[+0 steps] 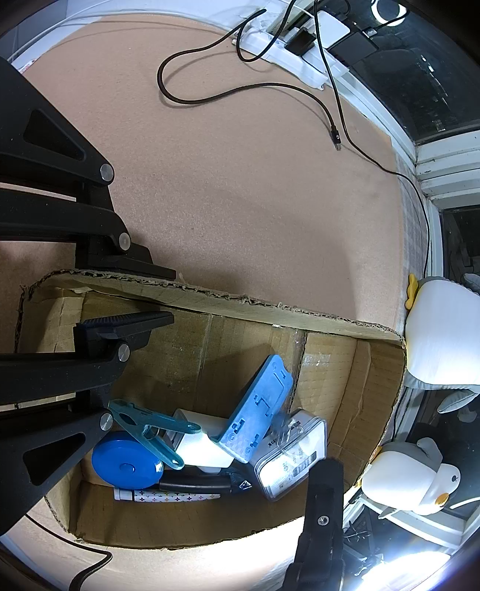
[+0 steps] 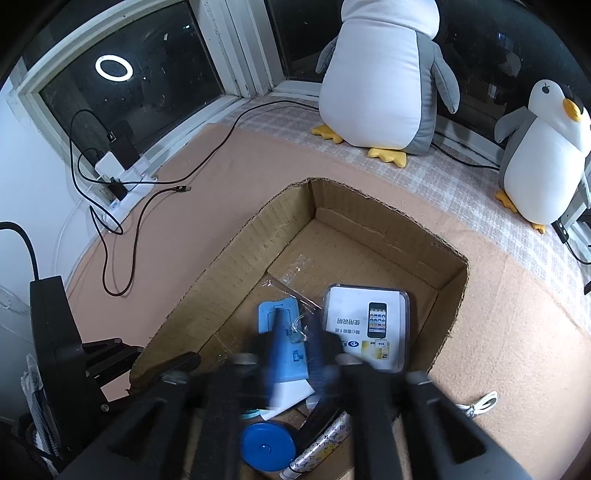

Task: Organize rigid objects
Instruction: 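Carry the keys into the cardboard box and release them with the right gripper, then grasp the coiled white cable with the right gripper, then carry the white cable into the cardboard box and release it with the right gripper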

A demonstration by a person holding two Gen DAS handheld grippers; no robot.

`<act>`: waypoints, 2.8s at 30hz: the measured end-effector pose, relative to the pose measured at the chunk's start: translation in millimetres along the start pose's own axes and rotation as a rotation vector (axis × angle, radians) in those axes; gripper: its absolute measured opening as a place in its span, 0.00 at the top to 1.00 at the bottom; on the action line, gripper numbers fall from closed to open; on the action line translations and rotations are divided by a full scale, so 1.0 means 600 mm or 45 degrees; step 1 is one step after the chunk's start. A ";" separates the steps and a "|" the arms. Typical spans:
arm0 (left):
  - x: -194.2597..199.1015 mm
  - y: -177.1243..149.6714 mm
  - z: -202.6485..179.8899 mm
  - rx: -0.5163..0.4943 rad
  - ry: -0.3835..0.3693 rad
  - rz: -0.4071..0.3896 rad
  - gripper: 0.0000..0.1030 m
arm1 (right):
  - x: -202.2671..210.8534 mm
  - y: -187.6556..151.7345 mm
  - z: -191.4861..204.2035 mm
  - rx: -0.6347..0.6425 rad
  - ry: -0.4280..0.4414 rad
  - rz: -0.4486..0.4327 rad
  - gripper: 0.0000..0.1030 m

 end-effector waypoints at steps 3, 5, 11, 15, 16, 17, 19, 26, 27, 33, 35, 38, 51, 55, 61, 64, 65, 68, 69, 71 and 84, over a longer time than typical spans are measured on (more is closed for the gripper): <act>0.000 0.000 0.000 0.001 -0.001 0.000 0.84 | 0.009 -0.002 -0.003 -0.002 -0.011 -0.030 0.46; 0.000 0.000 0.000 0.000 0.000 0.000 0.84 | 0.011 -0.003 -0.007 -0.009 -0.006 -0.023 0.46; 0.000 0.000 0.000 0.000 -0.001 0.000 0.84 | 0.024 -0.022 -0.043 -0.073 -0.020 -0.020 0.44; 0.000 0.000 0.001 -0.001 -0.001 0.000 0.84 | 0.043 -0.047 -0.093 -0.169 -0.010 -0.030 0.41; 0.000 0.000 0.000 -0.001 0.000 0.000 0.84 | 0.047 -0.053 -0.107 -0.195 -0.013 -0.031 0.40; 0.000 0.000 0.001 -0.002 0.001 0.000 0.84 | 0.050 -0.061 -0.124 -0.229 -0.018 -0.031 0.40; 0.000 0.000 0.001 -0.001 0.001 0.000 0.84 | 0.056 -0.075 -0.154 -0.292 -0.011 -0.030 0.40; 0.000 0.000 0.000 -0.001 0.000 0.000 0.84 | 0.050 -0.112 -0.227 -0.467 -0.017 0.002 0.40; 0.000 0.000 0.000 -0.001 0.000 0.000 0.84 | 0.044 -0.117 -0.233 -0.492 -0.024 0.013 0.40; 0.000 0.001 0.001 -0.003 0.000 0.001 0.84 | 0.010 -0.141 -0.264 -0.650 0.014 0.080 0.40; 0.001 0.001 0.002 -0.003 0.000 0.001 0.84 | 0.001 -0.149 -0.269 -0.686 0.026 0.099 0.40; 0.001 0.001 0.002 -0.003 0.001 0.000 0.84 | -0.012 -0.154 -0.271 -0.734 0.059 0.117 0.40; 0.000 0.001 0.001 -0.002 0.001 0.001 0.84 | -0.048 -0.145 -0.284 -0.813 0.066 0.183 0.60; 0.000 0.001 0.001 -0.002 0.001 0.000 0.84 | -0.053 -0.135 -0.284 -0.751 0.004 0.204 0.69; 0.000 0.001 0.001 -0.002 0.000 0.000 0.84 | -0.058 -0.128 -0.273 -0.676 -0.035 0.223 0.85; -0.001 0.001 0.000 -0.001 0.000 0.000 0.84 | -0.058 -0.130 -0.271 -0.670 -0.043 0.209 0.85; -0.001 0.001 0.000 -0.002 0.001 0.000 0.84 | -0.058 -0.132 -0.271 -0.672 -0.033 0.203 0.85; -0.001 0.001 -0.001 -0.002 0.000 0.000 0.84 | -0.054 -0.140 -0.275 -0.687 -0.005 0.187 0.86; -0.001 0.001 -0.001 -0.002 0.001 0.000 0.84 | -0.052 -0.142 -0.276 -0.694 0.002 0.178 0.86; -0.001 0.001 0.000 -0.003 0.002 0.000 0.84 | -0.047 -0.145 -0.277 -0.701 0.009 0.164 0.87; -0.001 0.002 -0.001 -0.002 0.002 0.000 0.84 | 0.043 -0.113 -0.212 -0.560 0.050 -0.014 0.87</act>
Point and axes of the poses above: each gripper's, at about its wrist camera, not at the fingertips, and x roughly against the way its jaws point, z to its left, y to its top, the point moved 3 cm from there along -x, roughly the way its jaws point, and after that the axes turned 12 degrees about z, right-handed, at the moved point
